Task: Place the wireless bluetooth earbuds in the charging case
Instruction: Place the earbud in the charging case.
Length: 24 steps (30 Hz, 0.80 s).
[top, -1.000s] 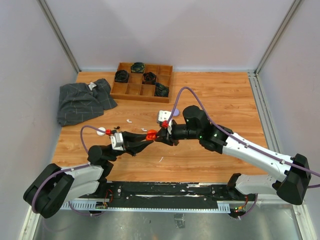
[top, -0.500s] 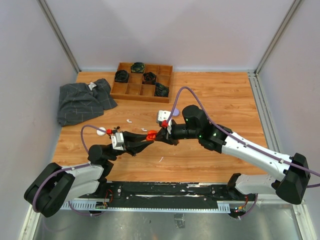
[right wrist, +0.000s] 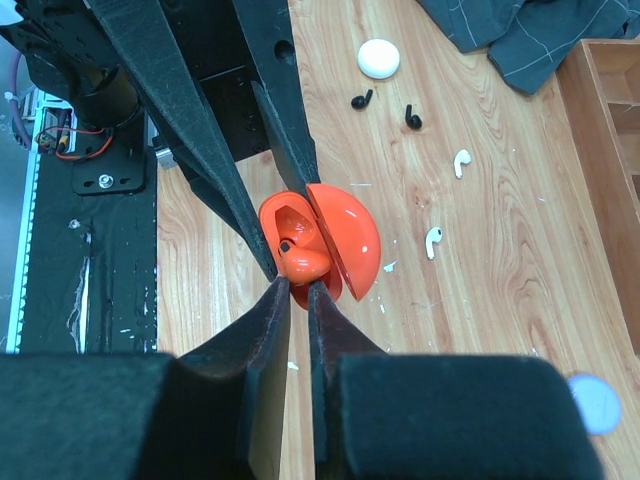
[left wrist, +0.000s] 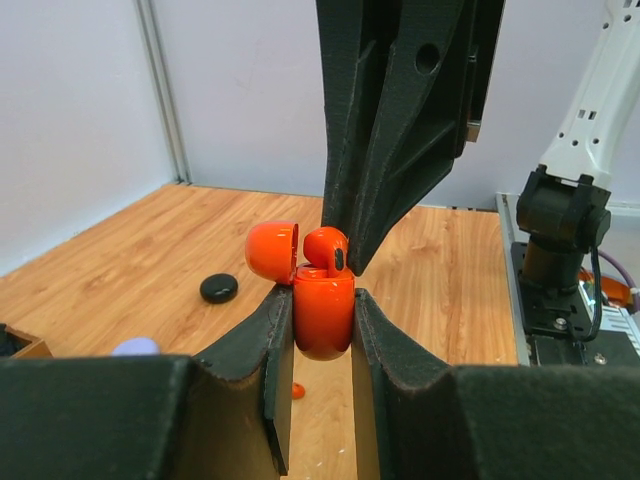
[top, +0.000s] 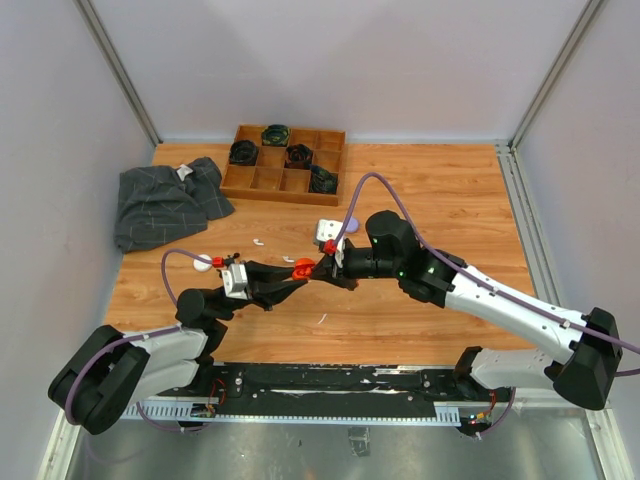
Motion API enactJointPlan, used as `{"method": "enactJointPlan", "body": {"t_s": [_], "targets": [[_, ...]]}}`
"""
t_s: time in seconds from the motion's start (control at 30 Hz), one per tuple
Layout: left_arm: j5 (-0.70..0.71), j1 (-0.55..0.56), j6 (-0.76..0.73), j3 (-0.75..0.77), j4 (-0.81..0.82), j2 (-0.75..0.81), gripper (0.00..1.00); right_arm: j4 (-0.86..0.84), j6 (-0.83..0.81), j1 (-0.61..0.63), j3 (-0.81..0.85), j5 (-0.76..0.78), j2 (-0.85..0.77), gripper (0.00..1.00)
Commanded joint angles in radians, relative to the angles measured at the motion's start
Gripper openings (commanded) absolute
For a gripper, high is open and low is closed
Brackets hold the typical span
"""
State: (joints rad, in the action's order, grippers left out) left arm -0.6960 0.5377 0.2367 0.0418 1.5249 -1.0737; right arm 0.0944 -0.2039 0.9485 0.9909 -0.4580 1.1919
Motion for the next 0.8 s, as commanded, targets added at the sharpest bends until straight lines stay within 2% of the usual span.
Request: {"method": "enactJointPlan", "body": {"t_s": [0.0,0.3,0.4,0.5,0.63,0.77], "targets": [[-0.039,0.001,0.006,0.023,0.152,0.008,0.0,-0.033,0.001,-0.01,0.004,0.084,-0.014,0.08],[-0.045,0.001,0.008,0.026,0.157,-0.003,0.0,-0.072,0.041,-0.01,0.007,0.086,-0.005,0.05],[-0.042,0.001,0.005,0.027,0.155,-0.011,0.0,-0.094,0.062,-0.01,0.013,0.004,0.005,0.05],[-0.045,0.001,0.001,0.031,0.154,-0.024,0.0,-0.121,0.089,-0.009,0.016,-0.074,0.022,0.11],[-0.065,0.001,0.011,0.035,0.167,-0.036,0.0,-0.117,0.09,-0.01,0.025,-0.029,0.04,0.11],[-0.071,0.001,0.01,0.033,0.169,-0.038,0.0,-0.137,0.078,-0.01,0.03,-0.099,0.043,0.17]]}}
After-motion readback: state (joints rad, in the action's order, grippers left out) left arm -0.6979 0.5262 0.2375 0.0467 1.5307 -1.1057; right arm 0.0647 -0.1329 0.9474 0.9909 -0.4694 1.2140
